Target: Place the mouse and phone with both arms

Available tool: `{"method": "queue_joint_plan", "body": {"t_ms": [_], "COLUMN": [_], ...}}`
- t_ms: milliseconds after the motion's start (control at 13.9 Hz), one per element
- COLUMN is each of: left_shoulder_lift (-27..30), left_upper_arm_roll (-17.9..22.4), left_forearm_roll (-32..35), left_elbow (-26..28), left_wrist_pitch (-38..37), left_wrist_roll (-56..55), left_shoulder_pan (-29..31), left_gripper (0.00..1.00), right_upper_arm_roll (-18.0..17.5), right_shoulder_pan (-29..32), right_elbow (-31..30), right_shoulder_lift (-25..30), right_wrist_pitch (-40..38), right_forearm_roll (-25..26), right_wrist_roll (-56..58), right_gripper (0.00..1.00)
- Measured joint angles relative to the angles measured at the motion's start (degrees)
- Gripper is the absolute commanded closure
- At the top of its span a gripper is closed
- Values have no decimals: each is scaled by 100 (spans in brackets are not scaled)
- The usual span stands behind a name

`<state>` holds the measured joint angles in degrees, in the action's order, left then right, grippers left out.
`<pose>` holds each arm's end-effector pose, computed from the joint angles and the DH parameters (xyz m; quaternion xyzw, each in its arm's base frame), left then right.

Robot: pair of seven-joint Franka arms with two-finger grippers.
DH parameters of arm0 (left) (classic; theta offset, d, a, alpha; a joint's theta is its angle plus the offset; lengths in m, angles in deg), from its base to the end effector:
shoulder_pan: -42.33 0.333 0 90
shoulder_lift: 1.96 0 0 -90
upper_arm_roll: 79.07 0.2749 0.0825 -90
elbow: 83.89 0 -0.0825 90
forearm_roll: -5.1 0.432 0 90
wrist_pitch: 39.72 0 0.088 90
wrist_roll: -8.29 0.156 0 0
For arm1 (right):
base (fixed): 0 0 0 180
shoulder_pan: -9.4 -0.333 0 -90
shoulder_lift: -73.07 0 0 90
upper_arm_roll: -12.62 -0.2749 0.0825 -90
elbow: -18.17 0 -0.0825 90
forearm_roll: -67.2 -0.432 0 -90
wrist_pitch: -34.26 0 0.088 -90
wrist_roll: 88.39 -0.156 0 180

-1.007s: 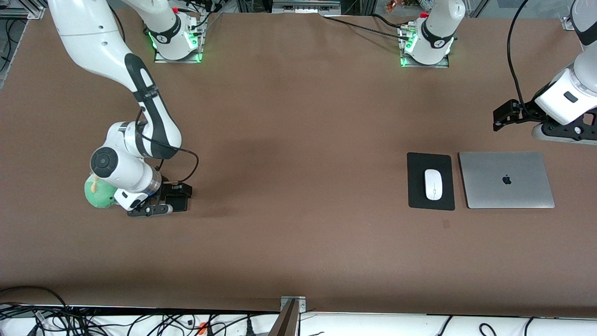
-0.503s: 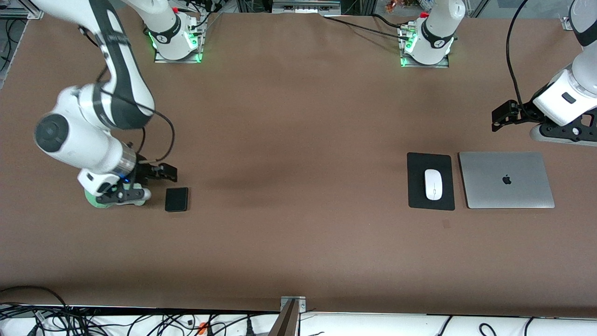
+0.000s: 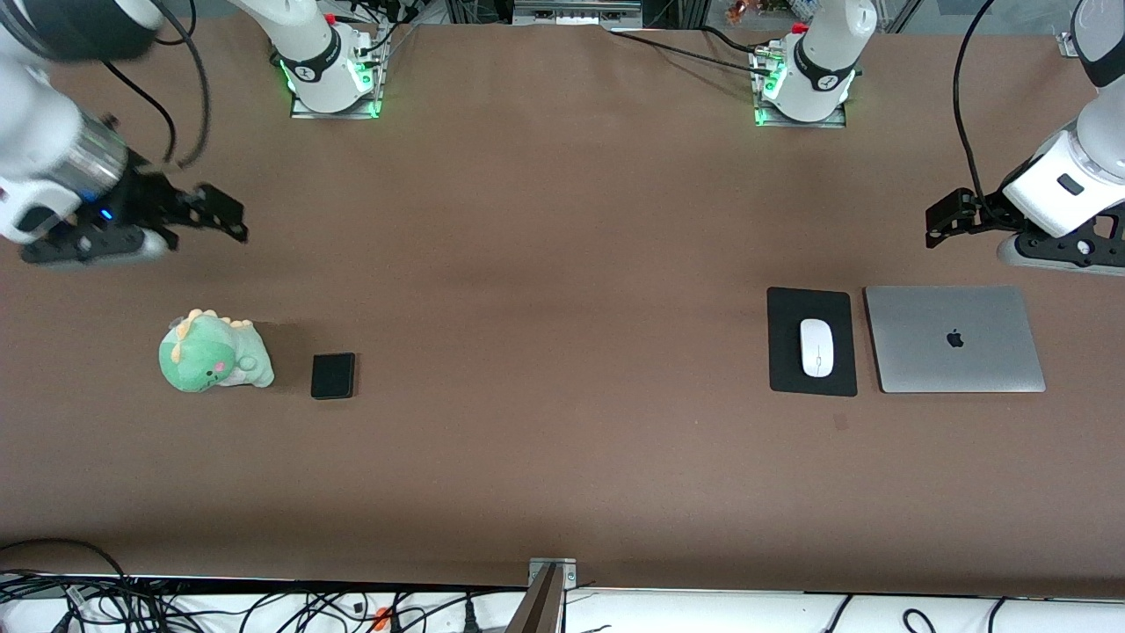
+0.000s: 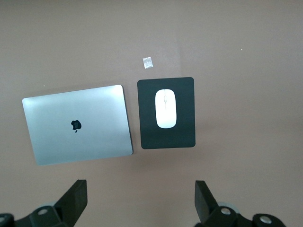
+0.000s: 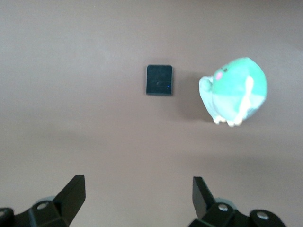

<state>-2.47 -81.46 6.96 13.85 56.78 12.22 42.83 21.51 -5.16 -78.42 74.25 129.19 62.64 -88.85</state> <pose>0.6073 -0.0153 0.4683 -0.9984 0.0528 0.0155 0.0156 0.5974 0.0706 0.4946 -0.9983 -0.0418 0.0065 0.0409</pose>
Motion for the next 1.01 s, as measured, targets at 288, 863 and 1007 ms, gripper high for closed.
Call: {"method": "queue_joint_plan", "body": {"t_ms": [288,863,1007], "left_shoulder_lift": [-1,-4,-4], "left_upper_arm_roll": [-16,-42,-46], "left_forearm_roll": [0,0,0], "left_elbow": [-1,-2,-3], "left_wrist_pitch": [-1,-6,-7], "left_wrist_roll": [0,-4,-5], "left_shoulder_pan": [-1,-1,-1], "left_gripper": [0,0,0], "right_upper_arm_roll": [123,190,95], "right_shoulder_pan": [4,155,93], "right_elbow": [324,721,811], "right_shoulder_lift": [192,-305,-298], "right_wrist_pitch": [-345,-407,-518], "right_forearm_roll": [36,106,475], "right_wrist_roll": [0,4,9], "right_gripper": [0,0,0]}}
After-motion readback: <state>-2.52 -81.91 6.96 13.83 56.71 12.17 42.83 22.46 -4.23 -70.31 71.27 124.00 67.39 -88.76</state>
